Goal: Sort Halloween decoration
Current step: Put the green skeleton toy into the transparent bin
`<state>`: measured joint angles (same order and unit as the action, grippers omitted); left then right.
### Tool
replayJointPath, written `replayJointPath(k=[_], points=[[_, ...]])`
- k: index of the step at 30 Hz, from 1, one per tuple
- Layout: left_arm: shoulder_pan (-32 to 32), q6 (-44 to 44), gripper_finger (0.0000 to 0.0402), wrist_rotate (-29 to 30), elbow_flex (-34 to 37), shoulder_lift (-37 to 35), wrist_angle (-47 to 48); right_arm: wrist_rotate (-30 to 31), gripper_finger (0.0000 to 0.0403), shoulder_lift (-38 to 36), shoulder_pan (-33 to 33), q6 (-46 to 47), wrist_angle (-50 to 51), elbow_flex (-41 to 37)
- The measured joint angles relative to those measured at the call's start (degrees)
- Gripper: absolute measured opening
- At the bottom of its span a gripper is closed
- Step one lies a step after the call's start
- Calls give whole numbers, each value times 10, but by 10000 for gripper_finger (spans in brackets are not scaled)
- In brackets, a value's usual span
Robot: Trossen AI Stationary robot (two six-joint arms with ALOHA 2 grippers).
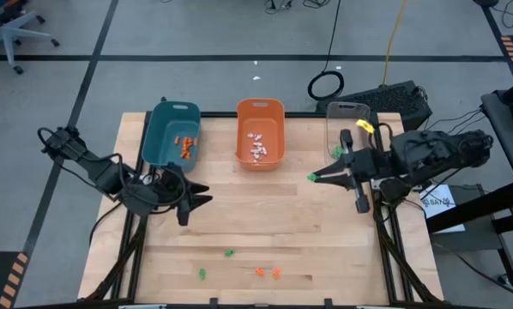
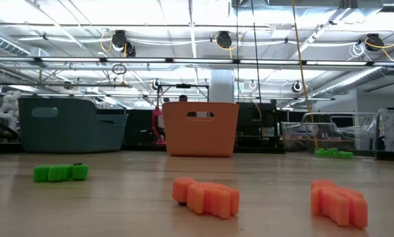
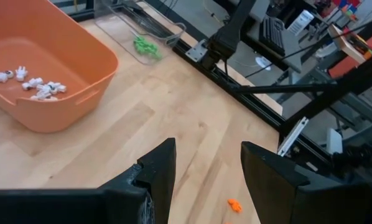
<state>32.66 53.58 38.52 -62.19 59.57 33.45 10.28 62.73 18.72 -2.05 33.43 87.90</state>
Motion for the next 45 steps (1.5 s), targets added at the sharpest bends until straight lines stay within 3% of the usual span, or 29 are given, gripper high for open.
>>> replayJointPath(k=[23, 38, 45], points=[[-16, 16, 180, 7, 0, 0, -3, 1, 8, -30, 0, -303, 3, 0], [-16, 11, 180, 10, 0, 0, -4, 2, 8, -30, 0, -316, 3, 0], [-16, 11, 180, 10, 0, 0, -4, 2, 8, -30, 0, -264, 3, 0]])
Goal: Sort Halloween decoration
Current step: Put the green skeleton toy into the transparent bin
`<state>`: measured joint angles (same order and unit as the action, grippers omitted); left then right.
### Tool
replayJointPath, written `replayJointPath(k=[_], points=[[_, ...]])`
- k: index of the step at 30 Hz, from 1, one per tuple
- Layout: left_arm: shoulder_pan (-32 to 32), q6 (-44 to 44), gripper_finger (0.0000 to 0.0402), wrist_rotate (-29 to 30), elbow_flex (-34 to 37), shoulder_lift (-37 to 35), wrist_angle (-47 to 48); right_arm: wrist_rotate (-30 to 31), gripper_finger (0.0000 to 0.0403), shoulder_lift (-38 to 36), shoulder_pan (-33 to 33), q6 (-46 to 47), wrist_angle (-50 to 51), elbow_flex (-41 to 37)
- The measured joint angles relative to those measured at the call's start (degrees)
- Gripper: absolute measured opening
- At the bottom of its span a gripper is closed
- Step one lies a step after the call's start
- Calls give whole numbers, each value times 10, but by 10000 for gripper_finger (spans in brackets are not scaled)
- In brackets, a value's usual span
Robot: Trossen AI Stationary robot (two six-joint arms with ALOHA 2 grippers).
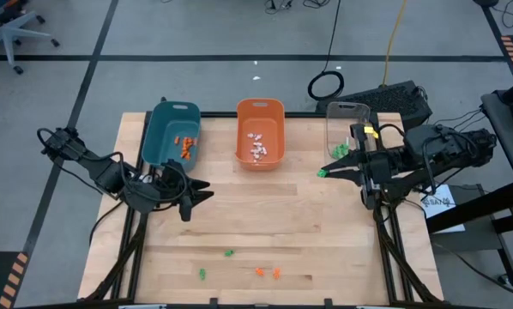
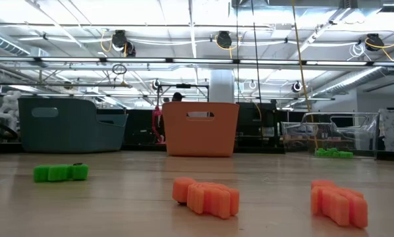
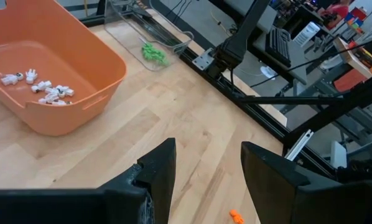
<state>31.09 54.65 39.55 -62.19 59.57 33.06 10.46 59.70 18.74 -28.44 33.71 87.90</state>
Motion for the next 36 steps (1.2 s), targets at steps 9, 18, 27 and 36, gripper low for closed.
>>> replayJointPath(k=[9, 18, 27, 36], points=[[0, -13, 180, 18, 0, 0, 6, -1, 8, 1, 0, 130, 26, 0], [0, -15, 180, 27, 0, 0, 5, -1, 8, 11, 0, 304, 31, 0], [0, -29, 180, 27, 0, 0, 4, -1, 8, 42, 0, 415, 30, 0], [0, -30, 180, 27, 0, 0, 4, 6, 8, 67, 0, 541, -29, 0]])
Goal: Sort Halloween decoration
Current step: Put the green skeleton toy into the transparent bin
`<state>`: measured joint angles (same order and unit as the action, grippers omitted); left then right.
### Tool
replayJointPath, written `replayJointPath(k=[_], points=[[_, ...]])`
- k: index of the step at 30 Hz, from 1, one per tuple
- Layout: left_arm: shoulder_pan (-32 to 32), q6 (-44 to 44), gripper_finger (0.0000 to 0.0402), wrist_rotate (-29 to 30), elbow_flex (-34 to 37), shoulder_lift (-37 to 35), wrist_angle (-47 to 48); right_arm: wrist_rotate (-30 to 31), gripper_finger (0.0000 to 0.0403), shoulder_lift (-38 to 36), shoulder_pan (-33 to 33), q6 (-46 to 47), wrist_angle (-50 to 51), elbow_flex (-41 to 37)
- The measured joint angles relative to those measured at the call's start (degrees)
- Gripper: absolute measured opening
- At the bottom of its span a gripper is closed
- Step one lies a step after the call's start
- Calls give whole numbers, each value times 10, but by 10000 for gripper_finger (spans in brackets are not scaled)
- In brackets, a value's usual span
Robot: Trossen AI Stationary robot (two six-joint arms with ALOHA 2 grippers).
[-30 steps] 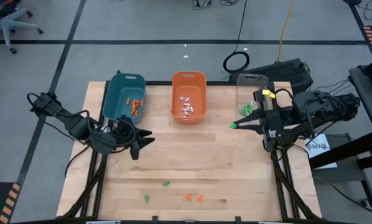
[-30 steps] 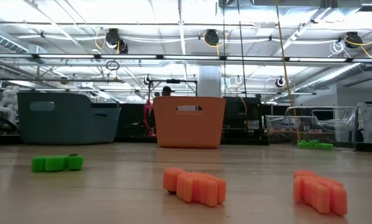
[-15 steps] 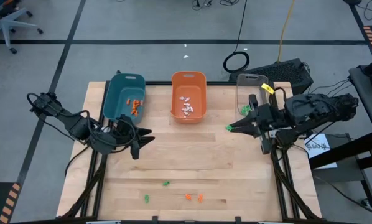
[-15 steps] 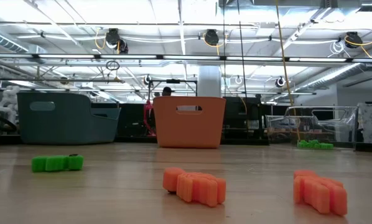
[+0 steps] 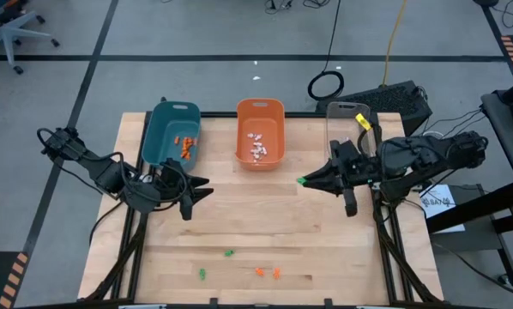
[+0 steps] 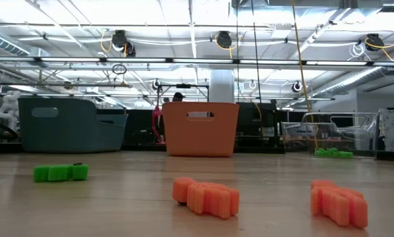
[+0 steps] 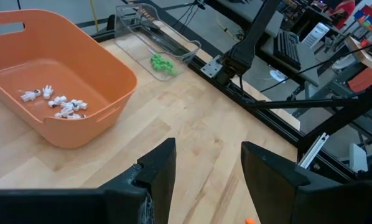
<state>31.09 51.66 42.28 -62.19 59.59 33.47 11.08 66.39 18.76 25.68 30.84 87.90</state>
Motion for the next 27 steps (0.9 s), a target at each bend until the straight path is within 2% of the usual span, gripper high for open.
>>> replayJointPath(k=[9, 18, 23, 27], points=[[0, -1, 180, -1, 0, 0, 0, 57, 8, 2, 1, 21, -6, 0], [0, -34, 180, 0, 0, 0, 0, 71, 8, -2, 1, 19, -6, 0], [0, -88, 180, 2, 0, 0, 0, 85, 8, -11, 1, -25, -6, 0], [0, -109, 180, 39, 0, 0, 0, 84, 8, -26, 0, -65, -6, 0]])
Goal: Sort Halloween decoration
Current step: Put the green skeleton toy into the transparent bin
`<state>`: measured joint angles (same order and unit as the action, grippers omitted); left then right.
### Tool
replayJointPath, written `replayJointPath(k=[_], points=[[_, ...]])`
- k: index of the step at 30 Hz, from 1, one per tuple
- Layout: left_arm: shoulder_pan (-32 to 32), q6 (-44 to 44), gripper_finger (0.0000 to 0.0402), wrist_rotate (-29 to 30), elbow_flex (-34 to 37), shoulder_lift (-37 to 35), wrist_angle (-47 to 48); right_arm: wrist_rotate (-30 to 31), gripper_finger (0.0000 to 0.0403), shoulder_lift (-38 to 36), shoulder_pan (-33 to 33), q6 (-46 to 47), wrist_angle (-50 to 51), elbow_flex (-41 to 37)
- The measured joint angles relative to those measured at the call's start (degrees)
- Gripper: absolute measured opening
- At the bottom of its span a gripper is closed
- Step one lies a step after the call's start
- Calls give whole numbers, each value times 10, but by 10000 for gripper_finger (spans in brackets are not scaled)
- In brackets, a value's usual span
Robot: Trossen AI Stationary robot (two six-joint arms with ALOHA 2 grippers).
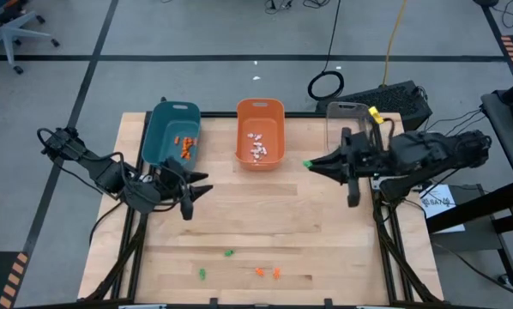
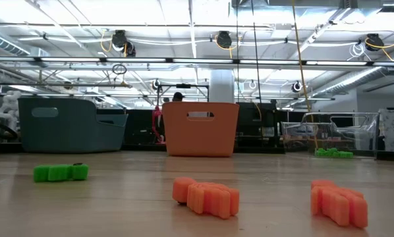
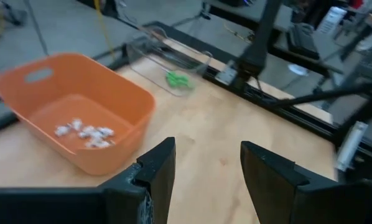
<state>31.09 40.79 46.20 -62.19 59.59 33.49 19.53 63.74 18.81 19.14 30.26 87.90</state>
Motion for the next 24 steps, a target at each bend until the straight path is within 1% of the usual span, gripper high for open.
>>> replayJointPath(k=[4, 7, 9, 12, 17, 19, 20, 22, 24], points=[[0, -13, 180, 45, 0, 0, 0, 5, 8, -30, 0, -36, 9, 0], [-3, -33, 180, 93, 0, 0, 0, 43, 8, -54, 0, -55, 44, 0], [-11, -62, 180, 110, 0, 0, -1, 63, 8, -69, -1, -66, 81, 0], [-28, -84, 180, 114, 0, 0, -1, 101, 8, -91, -1, -79, 136, 0], [-62, -82, 180, 109, 0, 0, -10, 172, 8, -120, -1, -70, 225, 0], [-79, -82, 180, 109, 0, 0, -14, 202, 9, -127, -1, -36, 264, 0], [-87, -83, 180, 109, 0, 0, -16, 226, 9, -128, -1, -4, 286, 0], [-103, -83, 180, 105, 0, 0, -16, 282, 8, -129, -8, 78, 323, 0], [-121, -87, 180, 92, 0, 0, -16, 313, 8, -127, -20, 167, 367, 0]])
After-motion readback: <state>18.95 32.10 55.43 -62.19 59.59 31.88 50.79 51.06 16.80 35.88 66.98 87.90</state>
